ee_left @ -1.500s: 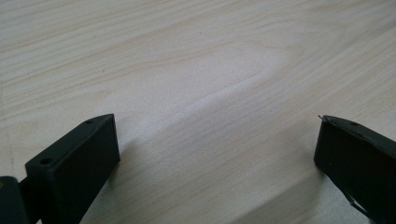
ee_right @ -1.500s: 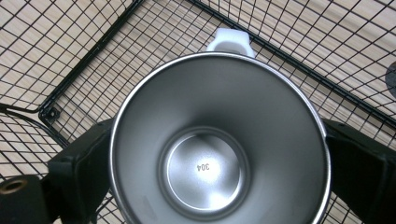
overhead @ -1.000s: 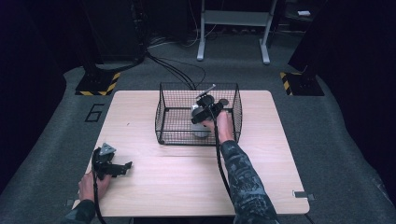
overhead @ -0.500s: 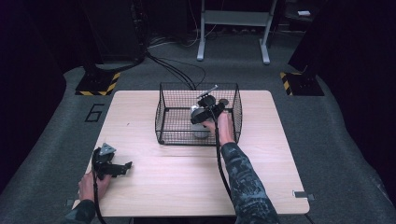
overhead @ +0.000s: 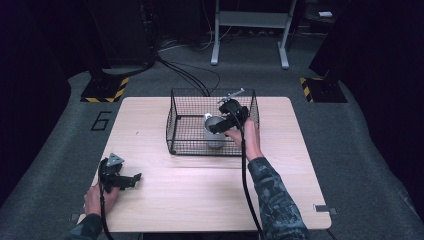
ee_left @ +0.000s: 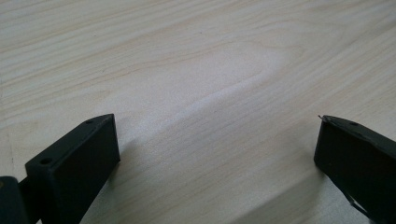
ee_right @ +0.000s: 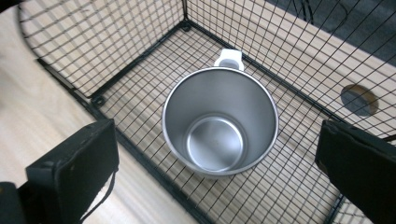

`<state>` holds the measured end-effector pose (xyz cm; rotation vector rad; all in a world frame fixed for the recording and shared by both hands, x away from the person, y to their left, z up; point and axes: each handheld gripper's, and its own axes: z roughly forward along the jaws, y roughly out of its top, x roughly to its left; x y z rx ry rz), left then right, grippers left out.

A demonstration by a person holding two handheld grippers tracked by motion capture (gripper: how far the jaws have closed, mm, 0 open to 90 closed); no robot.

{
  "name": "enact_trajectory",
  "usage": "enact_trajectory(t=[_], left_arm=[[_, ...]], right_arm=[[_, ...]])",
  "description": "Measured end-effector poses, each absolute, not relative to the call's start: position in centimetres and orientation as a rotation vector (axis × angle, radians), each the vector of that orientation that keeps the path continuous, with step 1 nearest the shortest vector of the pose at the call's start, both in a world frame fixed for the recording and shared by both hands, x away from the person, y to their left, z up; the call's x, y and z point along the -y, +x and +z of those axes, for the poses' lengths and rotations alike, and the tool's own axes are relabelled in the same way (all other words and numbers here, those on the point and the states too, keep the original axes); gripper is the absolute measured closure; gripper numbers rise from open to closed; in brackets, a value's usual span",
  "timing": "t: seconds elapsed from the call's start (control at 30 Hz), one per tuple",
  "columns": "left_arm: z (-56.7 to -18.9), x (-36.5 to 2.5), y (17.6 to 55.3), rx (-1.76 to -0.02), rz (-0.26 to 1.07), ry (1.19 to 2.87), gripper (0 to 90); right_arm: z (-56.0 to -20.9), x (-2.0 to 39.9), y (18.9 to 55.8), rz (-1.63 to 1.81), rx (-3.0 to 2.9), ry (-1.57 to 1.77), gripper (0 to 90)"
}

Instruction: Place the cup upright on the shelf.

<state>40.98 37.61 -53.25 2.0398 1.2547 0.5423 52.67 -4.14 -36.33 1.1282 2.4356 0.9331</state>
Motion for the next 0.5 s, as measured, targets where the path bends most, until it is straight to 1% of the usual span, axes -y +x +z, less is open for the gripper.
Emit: enact_trajectory(t=[0.3,0.4,0.43,0.5], left_arm=[[-53.3,-37.6,41.0,-1.255,0.542,2.039,0.0],[-53.3,-37.6,41.0,-1.255,0.542,2.040,0.0],[-53.3,-37.6,41.0,-1.255,0.542,2.039,0.0],[-53.3,-37.6,41.0,-1.255,0.542,2.040,0.0]], right_arm=[[-34.3,5.8,48.0,0.977,-2.418,1.035,0.0],[-33.9,6.5,46.5,0.981,-2.403,1.008,0.0],[-33.8,7.3,45.5,0.992,-2.387,1.012,0.0],[-33.9,7.7,45.1,1.001,-2.377,1.011,0.0]])
